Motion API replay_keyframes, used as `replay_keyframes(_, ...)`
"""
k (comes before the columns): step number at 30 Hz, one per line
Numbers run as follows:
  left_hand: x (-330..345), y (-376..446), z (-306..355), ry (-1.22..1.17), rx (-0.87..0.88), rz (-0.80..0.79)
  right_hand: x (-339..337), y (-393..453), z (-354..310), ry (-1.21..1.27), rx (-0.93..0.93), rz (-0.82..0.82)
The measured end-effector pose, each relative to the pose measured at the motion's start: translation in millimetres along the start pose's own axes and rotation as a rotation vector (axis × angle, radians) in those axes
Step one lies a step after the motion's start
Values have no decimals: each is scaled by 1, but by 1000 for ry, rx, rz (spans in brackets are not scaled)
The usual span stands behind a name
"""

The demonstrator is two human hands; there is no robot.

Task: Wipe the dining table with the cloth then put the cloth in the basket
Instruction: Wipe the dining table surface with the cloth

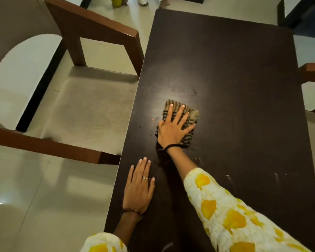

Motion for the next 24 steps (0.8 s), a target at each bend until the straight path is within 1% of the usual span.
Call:
replay_keyframes(4, 2, 0, 0, -8, 9, 8, -2, 1, -55, 23, -204, -15)
replay_keyframes(6, 2, 0, 0, -13, 4, 5, -5, -10, -69, -27, -314, 37)
replay_keyframes(7, 2, 0, 0, -15, 3, 3, -5, -20, -75, -67, -420, 42)
replay_keyframes(9, 1, 0, 1, -15, 7, 1, -4, -37, -73, -111, -640, 103)
replay_keyframes(10, 1, 0, 1, -14, 11, 3, -5, -41, -63, -109, -703, 147)
replay_keyframes(11, 1, 0, 1, -15, 12, 3, -5, -41, -48, -94, -720, 178)
replay_keyframes(12, 1, 0, 0, -17, 14, 3, -3, -37, -31, -80, -688, 191)
replay_keyframes(15, 1, -1, 0, -29, 7, 2, 0, -19, 14, -87, -492, 178)
replay_keyframes(17, 1, 0, 0, -30, 12, 7, 2, -8, 17, -98, -372, 127)
replay_keyframes(19, 2, -1, 0, -38, 17, 14, 0, -3, 1, -69, -301, 85)
replay_keyframes(21, 1, -1, -1, -38, 20, 17, -2, -3, -26, -66, -317, 61)
replay_keyframes(24, 1, 0, -1, -35, 16, 22, -5, -9, -66, -52, -502, 25)
Point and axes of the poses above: each hand's wrist, its own y-axis towards the middle knuckle, its own x-axis out of the palm, z = x × y, the point moved 8 cm from there along y, towards the middle knuckle, and after that the axes turned 11 degrees about -y, right-handed, at the moved point
